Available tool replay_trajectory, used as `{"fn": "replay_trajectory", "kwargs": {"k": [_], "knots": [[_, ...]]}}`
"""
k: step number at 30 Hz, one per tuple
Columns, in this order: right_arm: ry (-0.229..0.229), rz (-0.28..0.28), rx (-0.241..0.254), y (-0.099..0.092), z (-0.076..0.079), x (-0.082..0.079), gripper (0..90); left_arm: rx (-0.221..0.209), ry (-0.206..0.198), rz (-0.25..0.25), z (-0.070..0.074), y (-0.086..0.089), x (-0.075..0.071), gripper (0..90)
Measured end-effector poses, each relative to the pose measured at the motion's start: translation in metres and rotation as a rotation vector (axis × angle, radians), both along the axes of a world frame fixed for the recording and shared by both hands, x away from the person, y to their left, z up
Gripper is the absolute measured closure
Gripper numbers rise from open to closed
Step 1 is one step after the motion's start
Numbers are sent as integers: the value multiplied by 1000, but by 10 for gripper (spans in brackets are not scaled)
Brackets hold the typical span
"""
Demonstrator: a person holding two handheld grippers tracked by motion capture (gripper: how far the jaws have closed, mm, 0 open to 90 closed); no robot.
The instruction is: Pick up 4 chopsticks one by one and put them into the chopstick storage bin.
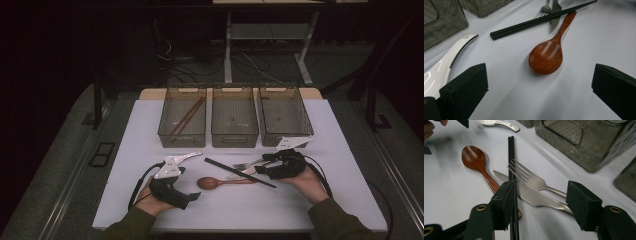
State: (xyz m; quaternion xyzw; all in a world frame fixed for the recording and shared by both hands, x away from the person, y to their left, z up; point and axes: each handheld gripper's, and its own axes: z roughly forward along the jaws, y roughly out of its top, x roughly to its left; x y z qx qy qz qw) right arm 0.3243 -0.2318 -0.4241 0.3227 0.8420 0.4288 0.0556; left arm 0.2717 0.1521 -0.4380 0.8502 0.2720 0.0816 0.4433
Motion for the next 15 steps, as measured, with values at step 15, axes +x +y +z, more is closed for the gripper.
{"fn": "replay_trajectory", "kwargs": {"k": [15], "knots": [[43, 111, -44, 20, -8, 4, 715, -12, 11, 3, -2, 2, 3, 0]]}}
